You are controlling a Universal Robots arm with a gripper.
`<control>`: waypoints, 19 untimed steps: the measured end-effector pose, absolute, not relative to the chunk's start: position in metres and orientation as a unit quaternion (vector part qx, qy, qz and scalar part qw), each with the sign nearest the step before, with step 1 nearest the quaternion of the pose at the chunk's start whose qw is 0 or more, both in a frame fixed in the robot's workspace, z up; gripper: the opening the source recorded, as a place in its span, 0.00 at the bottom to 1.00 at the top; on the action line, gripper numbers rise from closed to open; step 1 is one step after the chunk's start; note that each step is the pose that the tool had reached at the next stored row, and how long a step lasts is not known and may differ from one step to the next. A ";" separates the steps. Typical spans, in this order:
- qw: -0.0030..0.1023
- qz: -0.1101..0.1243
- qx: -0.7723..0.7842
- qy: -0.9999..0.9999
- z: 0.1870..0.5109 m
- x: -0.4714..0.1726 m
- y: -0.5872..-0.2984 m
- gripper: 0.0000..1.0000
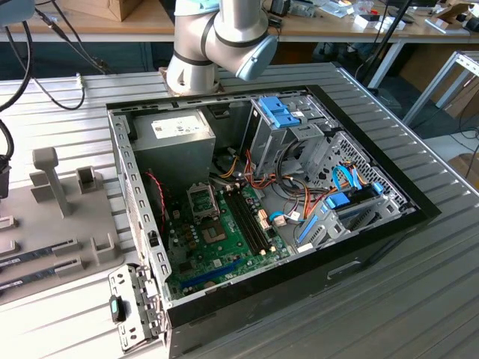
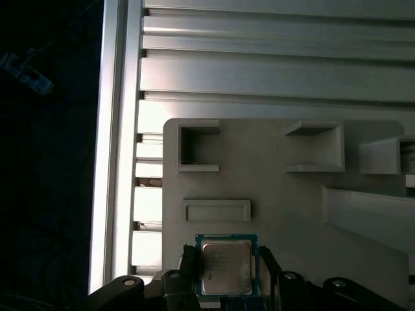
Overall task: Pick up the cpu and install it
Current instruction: 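Pick up the cpu and move it towards the insertion slot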
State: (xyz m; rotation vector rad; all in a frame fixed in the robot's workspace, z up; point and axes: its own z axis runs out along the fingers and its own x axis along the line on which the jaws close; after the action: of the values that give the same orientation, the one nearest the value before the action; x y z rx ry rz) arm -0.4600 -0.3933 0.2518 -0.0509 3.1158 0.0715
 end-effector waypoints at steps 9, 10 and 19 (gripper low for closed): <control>0.012 0.023 -0.016 1.000 0.254 -0.460 -0.393 0.47; 0.012 0.023 -0.016 1.000 0.254 -0.460 -0.393 0.47; 0.012 0.023 -0.016 1.000 0.257 -0.460 -0.393 0.47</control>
State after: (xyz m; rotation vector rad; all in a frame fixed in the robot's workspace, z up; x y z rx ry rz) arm -0.4600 -0.3933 0.2568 -0.0509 3.1158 0.0715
